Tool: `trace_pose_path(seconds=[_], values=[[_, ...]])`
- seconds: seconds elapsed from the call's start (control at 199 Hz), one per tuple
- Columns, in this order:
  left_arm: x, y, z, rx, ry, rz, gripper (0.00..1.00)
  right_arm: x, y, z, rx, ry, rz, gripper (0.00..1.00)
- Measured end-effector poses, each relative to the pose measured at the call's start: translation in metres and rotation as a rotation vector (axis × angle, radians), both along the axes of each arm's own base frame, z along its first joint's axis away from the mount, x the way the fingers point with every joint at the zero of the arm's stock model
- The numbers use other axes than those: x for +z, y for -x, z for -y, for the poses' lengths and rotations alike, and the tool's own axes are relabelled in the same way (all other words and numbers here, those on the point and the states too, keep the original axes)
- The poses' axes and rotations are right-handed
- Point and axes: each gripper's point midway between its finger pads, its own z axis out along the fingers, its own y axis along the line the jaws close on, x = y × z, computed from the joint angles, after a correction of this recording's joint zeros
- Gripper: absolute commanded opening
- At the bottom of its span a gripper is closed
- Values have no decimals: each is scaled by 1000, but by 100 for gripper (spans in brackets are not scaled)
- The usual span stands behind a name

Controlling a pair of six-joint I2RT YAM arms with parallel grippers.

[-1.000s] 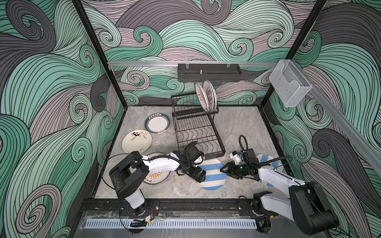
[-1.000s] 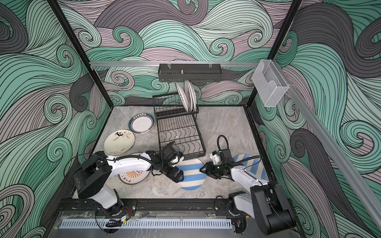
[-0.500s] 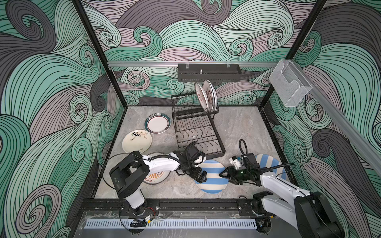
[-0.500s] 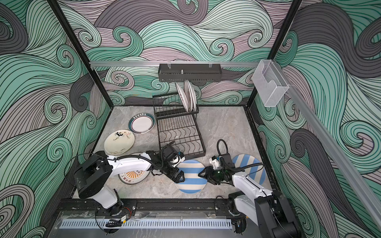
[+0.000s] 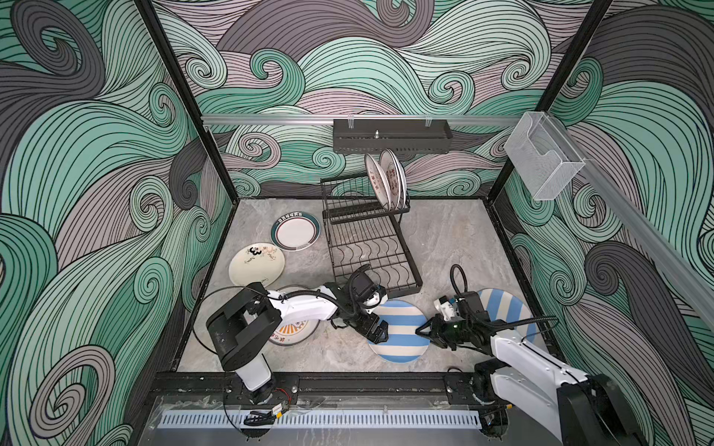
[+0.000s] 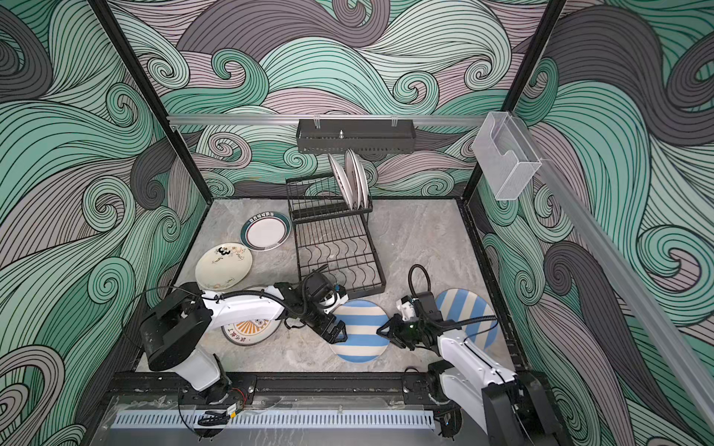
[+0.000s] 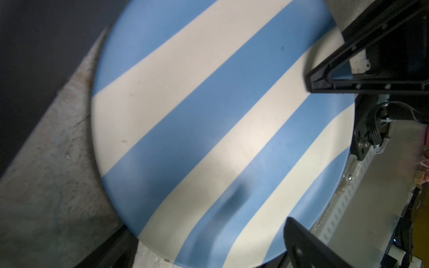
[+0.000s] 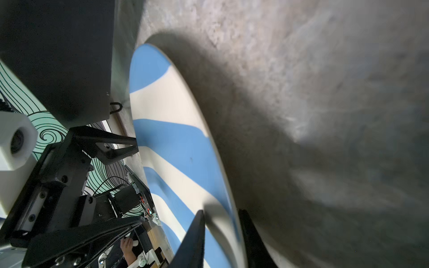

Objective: Load plates into a dish rack
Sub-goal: Pick up the plate from the bottom-center of the table.

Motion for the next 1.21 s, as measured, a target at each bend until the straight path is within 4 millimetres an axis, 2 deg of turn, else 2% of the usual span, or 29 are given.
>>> trace_pose_path(seconds=[0.136, 0.206, 0.312, 0.583, 0.678, 0.915, 1.05, 1.206], values=[[0, -1, -2, 6, -13, -1, 99, 16, -7, -3, -26, -43, 50, 8], [-1, -1, -4, 8, -22, -6, 99, 28, -11, -5, -32, -68, 79, 5], [1, 0, -3, 4, -17, -6, 99, 35, -10, -5, -46, -77, 78, 0], [11, -2, 5, -17, 3, 1, 98, 56, -7, 1, -61, -46, 78, 0], [20, -3, 5, -18, 3, 7, 99, 73, -9, 5, -58, -18, 92, 0], [58, -5, -6, 1, 35, 53, 99, 126, -13, 20, -26, 67, 161, 0], [78, -14, -20, 36, 61, 82, 99, 156, -15, 25, 7, 106, 226, 0], [105, -28, -34, 90, 103, 114, 99, 179, -16, 27, 46, 138, 252, 0]])
